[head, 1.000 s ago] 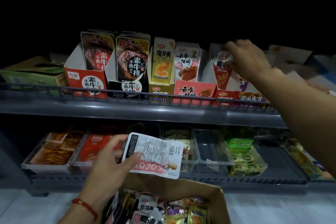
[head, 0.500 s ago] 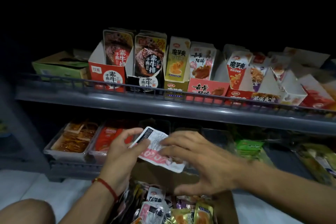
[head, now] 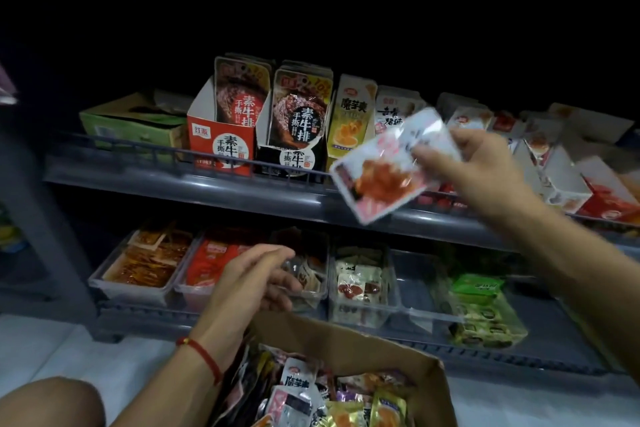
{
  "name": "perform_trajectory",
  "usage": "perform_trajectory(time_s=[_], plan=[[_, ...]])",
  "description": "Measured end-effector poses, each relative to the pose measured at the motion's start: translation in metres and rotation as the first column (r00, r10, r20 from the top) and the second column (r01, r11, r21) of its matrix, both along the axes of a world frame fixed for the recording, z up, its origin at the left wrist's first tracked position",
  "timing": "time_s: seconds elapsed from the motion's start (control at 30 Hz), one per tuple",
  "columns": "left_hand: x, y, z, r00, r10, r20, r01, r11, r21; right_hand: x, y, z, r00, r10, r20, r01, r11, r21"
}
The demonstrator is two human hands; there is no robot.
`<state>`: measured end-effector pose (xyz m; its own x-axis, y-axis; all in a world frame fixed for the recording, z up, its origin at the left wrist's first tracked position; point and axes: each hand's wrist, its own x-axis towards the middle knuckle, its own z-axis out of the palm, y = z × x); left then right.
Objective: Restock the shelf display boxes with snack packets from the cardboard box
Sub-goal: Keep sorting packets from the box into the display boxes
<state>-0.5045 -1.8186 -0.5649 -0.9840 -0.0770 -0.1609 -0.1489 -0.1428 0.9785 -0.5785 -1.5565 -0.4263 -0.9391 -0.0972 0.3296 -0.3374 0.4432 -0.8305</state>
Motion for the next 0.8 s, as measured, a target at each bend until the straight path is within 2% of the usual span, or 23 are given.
perform_trajectory(time_s=[0.07, 0.17, 0.3, 0.4, 0.63, 0.8], plan=[[-0.001, -0.001, -0.001, 1.0, 0.003, -0.01, -0.003, 0.999, -0.032, -0.022, 0.012, 0.033, 0.966, -0.118, -0.228, 0.14, 0.987, 0.08], [-0.006, -0.003, -0.007, 1.0, 0.023, 0.014, -0.022, 0.997, -0.074, -0.056, 0.023, 0.065, 0.91, -0.184, -0.371, 0.275, 0.939, 0.207], [-0.01, -0.006, -0.016, 0.999, 0.036, 0.034, -0.032, 0.995, -0.094, -0.096, 0.017, 0.07, 0.95, -0.173, -0.26, 0.291, 0.791, 0.538], [-0.013, -0.006, -0.018, 0.999, 0.029, 0.034, -0.025, 0.994, -0.106, -0.12, 0.006, 0.059, 0.968, -0.136, -0.21, 0.245, 0.671, 0.699], [-0.016, -0.008, -0.023, 0.997, 0.046, 0.059, -0.037, 0.988, -0.152, -0.149, -0.007, 0.033, 0.965, -0.108, -0.24, 0.259, 0.546, 0.797], [-0.019, -0.009, -0.025, 0.997, 0.046, 0.065, -0.035, 0.986, -0.16, -0.152, -0.003, 0.031, 0.91, -0.111, -0.4, 0.4, 0.492, 0.773]])
